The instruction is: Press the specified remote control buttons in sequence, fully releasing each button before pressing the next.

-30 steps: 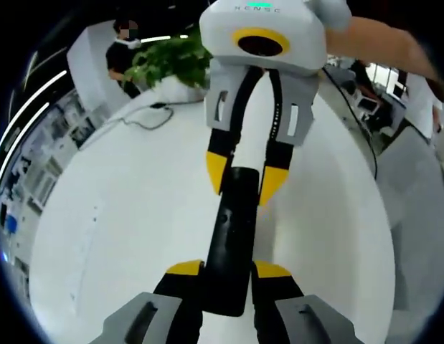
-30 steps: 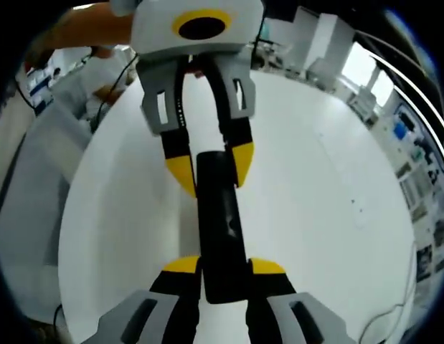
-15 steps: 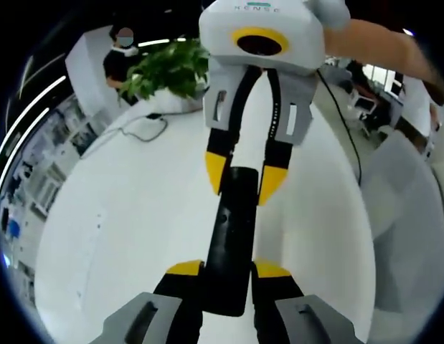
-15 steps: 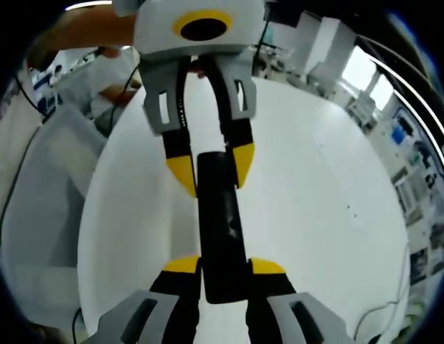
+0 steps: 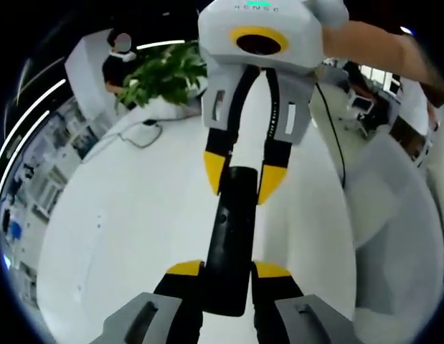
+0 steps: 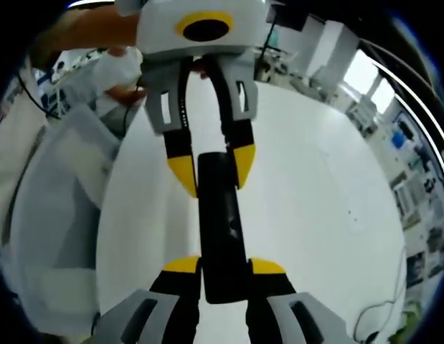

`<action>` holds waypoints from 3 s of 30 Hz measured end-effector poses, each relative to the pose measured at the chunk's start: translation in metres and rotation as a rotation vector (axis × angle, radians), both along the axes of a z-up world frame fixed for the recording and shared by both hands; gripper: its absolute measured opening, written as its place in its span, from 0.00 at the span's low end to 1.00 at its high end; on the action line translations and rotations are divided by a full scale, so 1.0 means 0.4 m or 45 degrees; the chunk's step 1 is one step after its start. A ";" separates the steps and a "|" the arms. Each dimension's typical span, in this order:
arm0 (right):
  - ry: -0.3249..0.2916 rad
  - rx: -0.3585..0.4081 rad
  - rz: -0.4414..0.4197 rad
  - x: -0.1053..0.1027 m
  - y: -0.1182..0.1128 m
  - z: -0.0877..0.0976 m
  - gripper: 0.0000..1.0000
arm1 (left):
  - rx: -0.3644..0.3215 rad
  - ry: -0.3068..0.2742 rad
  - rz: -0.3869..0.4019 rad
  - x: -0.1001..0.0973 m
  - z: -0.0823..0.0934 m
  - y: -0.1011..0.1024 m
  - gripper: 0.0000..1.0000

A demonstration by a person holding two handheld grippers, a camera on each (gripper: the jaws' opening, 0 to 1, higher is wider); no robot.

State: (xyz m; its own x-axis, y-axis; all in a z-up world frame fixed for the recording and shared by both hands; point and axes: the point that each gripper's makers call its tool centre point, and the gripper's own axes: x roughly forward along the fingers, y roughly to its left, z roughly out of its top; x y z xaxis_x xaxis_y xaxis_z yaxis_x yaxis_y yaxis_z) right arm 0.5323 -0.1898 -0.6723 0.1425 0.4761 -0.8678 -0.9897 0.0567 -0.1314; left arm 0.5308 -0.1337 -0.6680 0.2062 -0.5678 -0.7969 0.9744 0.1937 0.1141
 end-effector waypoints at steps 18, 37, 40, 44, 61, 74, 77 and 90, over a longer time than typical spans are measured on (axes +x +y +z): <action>0.024 0.014 0.016 -0.104 0.001 -0.003 0.20 | -0.013 0.014 -0.020 -0.101 -0.002 -0.002 0.24; 0.090 0.020 0.029 -0.225 -0.002 -0.074 0.21 | -0.010 0.094 -0.038 -0.214 -0.084 -0.007 0.24; 0.084 0.027 0.028 -0.239 -0.001 -0.090 0.21 | -0.003 0.099 -0.041 -0.225 -0.101 -0.007 0.24; 0.098 0.036 0.029 -0.257 0.004 -0.113 0.20 | 0.015 0.108 -0.052 -0.245 -0.125 -0.003 0.24; 0.162 0.061 0.001 -0.322 0.010 -0.225 0.21 | 0.015 0.168 -0.042 -0.316 -0.232 0.008 0.24; 0.159 0.056 0.020 -0.345 0.018 -0.254 0.21 | 0.000 0.194 -0.024 -0.336 -0.265 0.014 0.24; 0.153 0.053 0.021 -0.344 0.017 -0.260 0.21 | 0.003 0.191 -0.022 -0.335 -0.271 0.013 0.24; 0.144 0.015 0.057 -0.354 0.013 -0.281 0.21 | 0.001 0.162 -0.046 -0.339 -0.282 0.012 0.24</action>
